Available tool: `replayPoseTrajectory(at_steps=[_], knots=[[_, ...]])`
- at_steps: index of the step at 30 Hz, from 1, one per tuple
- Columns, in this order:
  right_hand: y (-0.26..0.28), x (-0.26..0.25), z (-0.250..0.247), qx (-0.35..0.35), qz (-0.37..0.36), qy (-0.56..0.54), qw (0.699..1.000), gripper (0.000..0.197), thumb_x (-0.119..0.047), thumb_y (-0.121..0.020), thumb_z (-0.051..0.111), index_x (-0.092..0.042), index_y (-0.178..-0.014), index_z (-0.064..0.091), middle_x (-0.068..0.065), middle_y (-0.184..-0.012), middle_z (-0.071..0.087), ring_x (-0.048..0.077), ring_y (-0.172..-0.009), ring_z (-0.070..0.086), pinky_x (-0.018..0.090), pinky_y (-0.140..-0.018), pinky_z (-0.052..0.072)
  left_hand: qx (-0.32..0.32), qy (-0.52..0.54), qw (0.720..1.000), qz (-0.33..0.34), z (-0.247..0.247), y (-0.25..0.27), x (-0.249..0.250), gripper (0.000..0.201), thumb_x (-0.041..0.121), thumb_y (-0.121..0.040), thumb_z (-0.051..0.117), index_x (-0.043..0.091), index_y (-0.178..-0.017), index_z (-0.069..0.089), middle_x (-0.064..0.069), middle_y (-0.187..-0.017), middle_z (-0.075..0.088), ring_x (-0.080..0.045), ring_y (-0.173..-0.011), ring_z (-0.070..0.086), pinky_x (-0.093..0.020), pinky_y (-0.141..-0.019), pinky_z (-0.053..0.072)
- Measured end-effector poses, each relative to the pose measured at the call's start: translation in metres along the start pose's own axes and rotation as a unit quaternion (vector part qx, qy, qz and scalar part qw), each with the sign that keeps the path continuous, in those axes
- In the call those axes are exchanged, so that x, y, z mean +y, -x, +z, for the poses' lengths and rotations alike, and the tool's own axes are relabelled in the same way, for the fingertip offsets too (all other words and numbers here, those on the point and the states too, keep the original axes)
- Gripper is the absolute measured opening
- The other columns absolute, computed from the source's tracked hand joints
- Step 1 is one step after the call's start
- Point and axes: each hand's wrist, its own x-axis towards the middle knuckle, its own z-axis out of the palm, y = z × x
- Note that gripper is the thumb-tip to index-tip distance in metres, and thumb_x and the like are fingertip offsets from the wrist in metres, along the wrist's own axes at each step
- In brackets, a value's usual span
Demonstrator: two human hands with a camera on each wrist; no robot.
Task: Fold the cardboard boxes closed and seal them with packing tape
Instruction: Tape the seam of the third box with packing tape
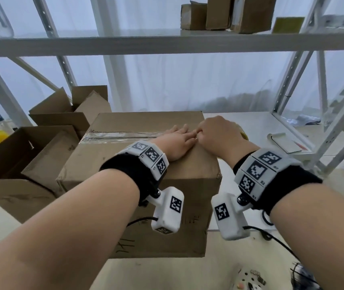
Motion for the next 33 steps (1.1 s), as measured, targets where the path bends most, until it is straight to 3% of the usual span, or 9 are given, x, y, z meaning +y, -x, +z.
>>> replayPoseTrajectory(at_steps=[4,12,14,16,18,21,26,29,33], knots=[[0.006,-0.012,0.002,-0.026,-0.014,0.058,0.998,0.036,-0.014,-0.094,0.037,-0.015,-0.114,0.067,0.009,-0.118,0.062,0.029,-0.106,0.058,0.035,-0.084,0.045,0.022,-0.008,1.000,0.001,0.005,0.014,-0.022,0.051,0.039,-0.104,0.014,0.026,-0.152,0.008,0.003,-0.160,0.000,-0.018,-0.147,0.000,-0.036,-0.117,-0.001],[0.013,-0.053,0.008,-0.017,0.052,0.139,0.989,0.031,-0.006,-0.094,0.034,-0.005,-0.108,0.062,0.012,-0.099,0.049,0.028,-0.080,0.050,0.034,-0.068,0.039,0.042,-0.010,0.996,-0.073,0.000,0.073,-0.118,0.053,0.043,-0.103,0.012,0.024,-0.152,0.007,0.006,-0.160,0.000,-0.013,-0.147,0.000,-0.037,-0.119,0.000],[0.014,-0.059,0.007,-0.012,0.076,0.146,0.986,0.030,-0.005,-0.093,0.034,-0.004,-0.108,0.061,0.013,-0.102,0.050,0.027,-0.076,0.044,0.034,-0.067,0.036,0.052,-0.021,0.993,-0.103,-0.001,0.085,-0.138,0.054,0.043,-0.103,0.012,0.023,-0.152,0.008,0.006,-0.160,0.001,-0.013,-0.147,0.001,-0.038,-0.119,0.000],[0.015,-0.062,0.009,-0.010,0.093,0.143,0.985,0.032,-0.005,-0.094,0.034,-0.003,-0.110,0.061,0.015,-0.109,0.052,0.030,-0.082,0.049,0.035,-0.068,0.035,0.070,-0.023,0.987,-0.140,-0.002,0.095,-0.154,0.056,0.045,-0.102,0.012,0.022,-0.152,0.009,0.006,-0.160,0.003,-0.013,-0.147,0.001,-0.043,-0.119,0.002],[0.016,-0.062,0.013,-0.004,0.109,0.118,0.987,0.034,-0.006,-0.095,0.032,-0.003,-0.114,0.060,0.016,-0.116,0.051,0.033,-0.095,0.055,0.036,-0.070,0.036,0.090,-0.007,0.981,-0.174,-0.001,0.104,-0.162,0.060,0.049,-0.101,0.014,0.020,-0.153,0.009,0.005,-0.160,0.003,-0.014,-0.147,0.002,-0.047,-0.118,0.004],[0.022,-0.053,0.019,0.012,0.119,0.034,0.992,0.037,-0.010,-0.096,0.032,-0.008,-0.117,0.062,0.013,-0.121,0.050,0.032,-0.102,0.055,0.036,-0.074,0.039,0.105,0.040,0.969,-0.220,0.004,0.117,-0.160,0.073,0.056,-0.097,0.024,0.013,-0.152,0.006,-0.007,-0.160,0.005,-0.024,-0.147,0.006,-0.041,-0.118,0.008],[0.051,-0.034,0.011,0.078,0.159,-0.061,0.982,0.030,-0.016,-0.095,0.043,-0.010,-0.117,0.062,0.016,-0.120,0.057,0.034,-0.108,0.053,0.041,-0.085,0.046,0.171,0.113,0.927,-0.314,0.005,0.144,-0.143,0.093,0.062,-0.087,0.049,0.013,-0.152,0.004,-0.021,-0.154,0.013,-0.039,-0.139,0.025,-0.049,-0.110,0.028],[0.072,-0.036,0.003,0.022,0.226,-0.174,0.958,0.037,-0.026,-0.097,0.047,-0.004,-0.127,0.052,0.020,-0.125,0.052,0.037,-0.112,0.052,0.037,-0.086,0.042,0.135,0.151,0.912,-0.356,0.015,0.157,-0.136,0.108,0.072,-0.078,0.051,0.009,-0.151,0.003,-0.020,-0.153,0.014,-0.037,-0.136,0.029,-0.051,-0.107,0.036],[0.082,-0.053,-0.002,-0.021,0.218,-0.233,0.947,0.050,-0.019,-0.094,0.048,-0.007,-0.141,0.035,0.018,-0.128,0.056,0.036,-0.117,0.053,0.039,-0.095,0.043,0.168,0.210,0.903,-0.335,0.021,0.163,-0.121,0.105,0.074,-0.075,0.054,0.013,-0.151,0.014,-0.018,-0.152,0.018,-0.035,-0.137,0.028,-0.049,-0.111,0.028]])
